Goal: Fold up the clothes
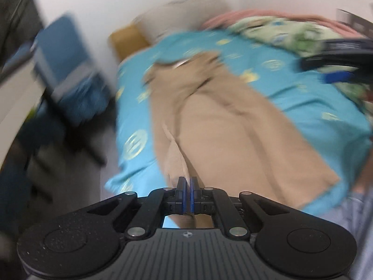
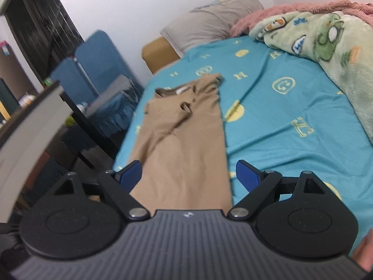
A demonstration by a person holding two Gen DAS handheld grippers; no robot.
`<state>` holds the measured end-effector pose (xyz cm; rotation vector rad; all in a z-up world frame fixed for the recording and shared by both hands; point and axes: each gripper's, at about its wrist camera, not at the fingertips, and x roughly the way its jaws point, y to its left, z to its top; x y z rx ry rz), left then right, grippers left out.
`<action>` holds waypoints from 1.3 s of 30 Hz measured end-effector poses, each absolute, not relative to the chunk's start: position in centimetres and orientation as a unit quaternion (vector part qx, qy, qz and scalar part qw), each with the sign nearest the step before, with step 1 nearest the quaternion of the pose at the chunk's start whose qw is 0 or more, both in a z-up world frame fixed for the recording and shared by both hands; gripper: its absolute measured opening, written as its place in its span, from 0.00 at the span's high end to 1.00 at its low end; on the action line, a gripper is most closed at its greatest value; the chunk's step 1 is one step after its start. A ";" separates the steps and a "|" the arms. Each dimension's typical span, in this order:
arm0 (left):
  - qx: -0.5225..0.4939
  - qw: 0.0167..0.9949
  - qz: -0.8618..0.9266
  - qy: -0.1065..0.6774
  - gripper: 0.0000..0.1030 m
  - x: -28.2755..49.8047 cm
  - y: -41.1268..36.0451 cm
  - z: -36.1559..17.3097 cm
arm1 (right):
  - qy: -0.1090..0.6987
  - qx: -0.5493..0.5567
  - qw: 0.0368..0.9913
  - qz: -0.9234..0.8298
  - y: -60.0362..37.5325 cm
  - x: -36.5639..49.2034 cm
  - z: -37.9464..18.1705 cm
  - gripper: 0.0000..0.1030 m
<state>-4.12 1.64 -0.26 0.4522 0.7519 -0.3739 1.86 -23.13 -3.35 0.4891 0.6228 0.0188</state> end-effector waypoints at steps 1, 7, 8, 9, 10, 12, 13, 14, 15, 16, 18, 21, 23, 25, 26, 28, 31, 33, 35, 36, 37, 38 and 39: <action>0.222 0.885 -0.197 0.359 0.96 -4.7 0.6 -0.5 | 0.310 0.238 0.921 0.008 -23.2 1.9 -3.5 0.14; 0.183 0.833 -0.289 0.436 0.84 -3.9 -2.7 -2.9 | 0.366 0.277 0.888 0.022 -23.9 2.1 -5.5 0.14; 0.156 0.828 -0.293 0.452 0.80 -3.1 -2.3 -2.9 | 0.380 0.284 0.880 0.025 -24.0 2.1 -6.0 0.14; 0.130 0.822 -0.297 0.469 0.68 -2.4 -1.9 -3.0 | 0.393 0.291 0.872 0.027 -24.1 2.0 -6.5 0.14; 0.101 0.822 -0.292 0.478 0.52 -1.7 -1.3 -2.9 | 0.403 0.300 0.864 0.029 -24.3 1.9 -6.9 0.14; 0.022 0.828 -0.276 0.488 0.44 0.3 1.2 -2.6 | 0.417 0.321 0.850 0.034 -24.6 1.5 -7.7 0.24; -0.029 0.826 -0.263 0.497 0.39 1.4 2.7 -2.8 | 0.421 0.327 0.845 0.033 -24.7 1.5 -8.0 0.29; -0.082 0.821 -0.243 0.509 0.36 2.7 4.3 -3.3 | 0.425 0.333 0.841 0.032 -24.7 1.5 -8.2 0.29; -0.129 0.815 -0.220 0.520 0.32 3.9 5.8 -3.9 | 0.429 0.338 0.837 0.030 -24.8 1.5 -8.5 0.29; -0.156 0.812 -0.198 0.526 0.32 4.8 7.0 -4.7 | 0.436 0.337 0.834 0.025 -24.7 1.5 -8.8 0.29; -0.195 0.808 -0.154 0.534 0.32 6.5 9.1 -6.5 | 0.446 0.334 0.830 0.013 -24.5 1.8 -9.5 0.29; -0.224 0.787 -0.109 0.564 0.34 8.3 11.5 -9.2 | 0.477 0.328 0.816 -0.004 -24.1 2.3 -10.9 0.29; -0.233 0.779 -0.111 0.572 0.34 8.3 11.6 -10.1 | 0.497 0.323 0.805 -0.015 -23.9 2.6 -11.9 0.29; -0.215 0.782 -0.104 0.575 0.33 8.2 11.0 -10.2 | 0.508 0.316 0.801 -0.012 -23.6 2.8 -12.3 0.30; -0.200 0.785 -0.102 0.578 0.33 8.1 10.5 -10.1 | 0.513 0.312 0.800 -0.009 -23.5 2.9 -12.5 0.30; -0.175 0.788 -0.105 0.581 0.33 8.0 9.6 -10.2 | 0.519 0.308 0.797 -0.005 -23.2 3.0 -12.7 0.30; -0.161 0.789 -0.117 0.581 0.33 7.6 9.1 -10.4 | 0.521 0.314 0.794 -0.001 -23.1 3.0 -12.8 0.30; -0.166 0.783 -0.132 0.585 0.40 7.2 9.0 -10.6 | 0.523 0.318 0.790 0.004 -23.0 2.9 -12.8 0.30; -0.160 0.782 -0.128 0.588 0.58 6.8 8.8 -10.6 | 0.528 0.318 0.787 0.009 -22.8 2.7 -12.7 0.39; -0.157 0.783 -0.122 0.590 0.71 6.6 8.8 -10.6 | 0.531 0.315 0.787 0.008 -22.6 2.6 -12.6 0.47; -0.156 0.783 -0.118 0.590 0.82 6.3 8.9 -10.6 | 0.533 0.311 0.787 0.007 -22.5 2.4 -12.6 0.55; -0.157 0.784 -0.117 0.590 0.85 6.1 8.9 -10.5 | 0.535 0.308 0.787 0.007 -22.3 2.3 -12.5 0.56; -0.156 0.784 -0.116 0.589 0.88 5.9 8.9 -10.5 | 0.537 0.304 0.787 0.006 -22.2 2.1 -12.4 0.57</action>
